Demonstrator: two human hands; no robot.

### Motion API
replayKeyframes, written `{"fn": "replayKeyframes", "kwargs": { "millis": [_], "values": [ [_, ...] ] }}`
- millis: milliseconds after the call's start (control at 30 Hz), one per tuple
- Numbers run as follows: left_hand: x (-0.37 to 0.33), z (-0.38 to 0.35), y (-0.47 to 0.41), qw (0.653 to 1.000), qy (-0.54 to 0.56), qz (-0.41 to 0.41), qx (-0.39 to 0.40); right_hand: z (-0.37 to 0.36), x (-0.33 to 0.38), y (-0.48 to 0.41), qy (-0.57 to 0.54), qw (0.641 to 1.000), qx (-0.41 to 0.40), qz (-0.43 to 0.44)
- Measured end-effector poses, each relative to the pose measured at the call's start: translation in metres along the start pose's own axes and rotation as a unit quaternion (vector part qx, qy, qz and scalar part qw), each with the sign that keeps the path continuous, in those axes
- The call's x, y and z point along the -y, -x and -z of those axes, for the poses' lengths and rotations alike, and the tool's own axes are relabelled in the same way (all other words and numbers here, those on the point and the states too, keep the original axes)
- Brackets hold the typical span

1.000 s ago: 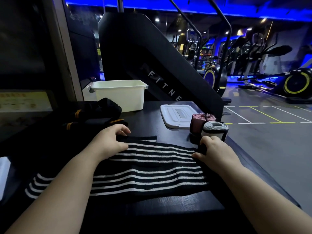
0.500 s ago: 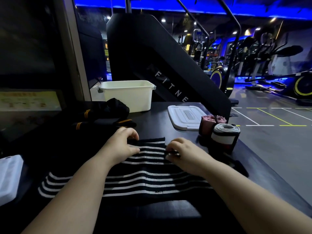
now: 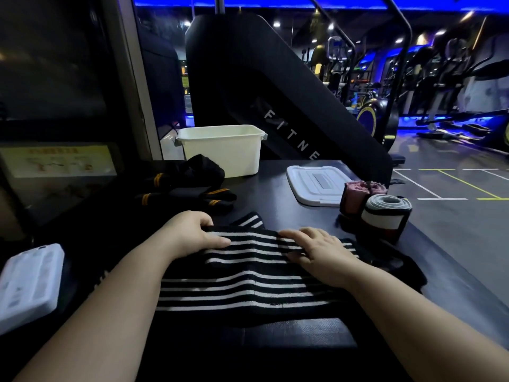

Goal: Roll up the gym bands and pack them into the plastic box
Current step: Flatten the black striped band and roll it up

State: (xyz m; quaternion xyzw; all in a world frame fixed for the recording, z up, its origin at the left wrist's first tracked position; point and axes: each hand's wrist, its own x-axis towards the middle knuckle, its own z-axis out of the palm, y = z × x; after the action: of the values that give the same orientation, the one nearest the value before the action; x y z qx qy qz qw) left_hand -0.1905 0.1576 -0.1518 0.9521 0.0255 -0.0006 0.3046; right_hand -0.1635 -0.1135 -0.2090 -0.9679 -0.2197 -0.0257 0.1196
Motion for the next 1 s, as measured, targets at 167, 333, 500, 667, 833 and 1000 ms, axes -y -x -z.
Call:
{"fn": "replayKeyframes", "kwargs": {
  "millis": [167, 333, 500, 667, 833, 1000],
  "values": [
    [0.011, 0.012, 0.003, 0.997, 0.010, -0.069, 0.044, 0.000, -0.001, -0.001, 0.013, 1.000, 0.009, -0.002],
    [0.025, 0.013, 0.006, 0.975, 0.175, -0.120, 0.064, -0.001, -0.001, -0.002, 0.017, 1.000, 0.011, 0.005],
    [0.030, 0.008, -0.002, 0.984, 0.104, -0.134, -0.054, -0.001, -0.002, -0.002, 0.020, 1.000, 0.021, 0.007],
    [0.033, 0.010, -0.009, 0.996, -0.010, -0.073, -0.050, -0.002, -0.003, -0.003, 0.017, 1.000, 0.020, 0.007],
    [0.031, 0.002, -0.011, 0.992, -0.119, -0.014, -0.043, -0.003, -0.006, -0.004, 0.011, 1.000, 0.017, 0.011],
    [0.022, 0.026, -0.019, 0.993, -0.113, 0.031, 0.008, -0.003, -0.007, -0.004, 0.010, 1.000, 0.018, 0.015]
  ]
}}
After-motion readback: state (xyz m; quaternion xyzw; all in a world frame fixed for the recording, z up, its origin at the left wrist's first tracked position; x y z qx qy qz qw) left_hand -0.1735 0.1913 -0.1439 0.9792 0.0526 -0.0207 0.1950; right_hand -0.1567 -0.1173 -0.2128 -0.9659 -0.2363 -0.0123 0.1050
